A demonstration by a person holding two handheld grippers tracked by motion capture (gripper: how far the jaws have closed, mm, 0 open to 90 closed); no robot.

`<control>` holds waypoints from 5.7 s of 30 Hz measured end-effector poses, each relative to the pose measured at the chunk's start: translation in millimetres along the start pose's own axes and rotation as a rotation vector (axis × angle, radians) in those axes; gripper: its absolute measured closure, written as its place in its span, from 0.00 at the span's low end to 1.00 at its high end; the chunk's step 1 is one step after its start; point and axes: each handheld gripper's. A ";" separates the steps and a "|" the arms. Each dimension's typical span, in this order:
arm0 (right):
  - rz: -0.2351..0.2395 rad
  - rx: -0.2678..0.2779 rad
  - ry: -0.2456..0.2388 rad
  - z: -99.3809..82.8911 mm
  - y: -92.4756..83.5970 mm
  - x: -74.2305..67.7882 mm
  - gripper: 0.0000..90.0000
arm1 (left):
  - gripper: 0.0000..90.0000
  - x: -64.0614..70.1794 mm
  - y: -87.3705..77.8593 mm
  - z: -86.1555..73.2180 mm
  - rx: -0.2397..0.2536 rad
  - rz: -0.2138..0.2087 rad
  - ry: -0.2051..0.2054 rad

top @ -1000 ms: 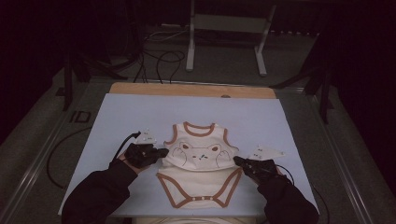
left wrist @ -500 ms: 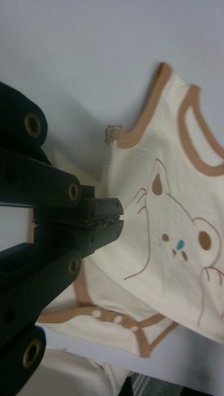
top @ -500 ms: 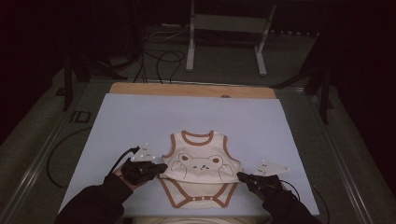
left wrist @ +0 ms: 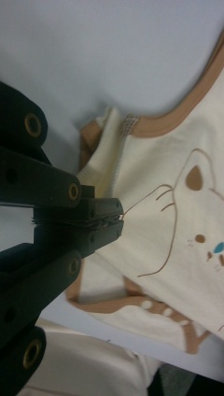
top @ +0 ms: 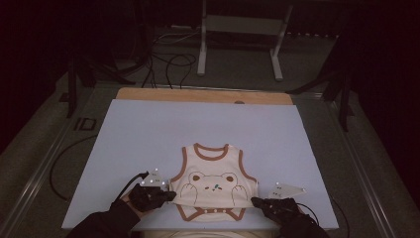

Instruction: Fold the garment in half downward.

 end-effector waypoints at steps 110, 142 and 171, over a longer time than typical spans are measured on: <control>0.048 0.083 -0.101 125.9 52.8 60.4 0.14 | 0.00 -91.7 25.5 86.2 0.122 -0.013 0.170; -0.037 -0.063 -0.098 120.8 124.9 88.0 0.53 | 0.52 -141.5 80.4 62.9 -0.007 0.068 0.094; -0.022 -0.071 -0.145 124.7 117.8 74.9 0.92 | 0.97 -127.5 73.8 76.3 0.025 0.011 0.097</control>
Point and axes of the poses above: each handheld gripper's, and its own axes: y roughly forward along the jaws, z roughly out of its top, x roughly to its right, and after that the axes turned 10 degrees about y, right-handed
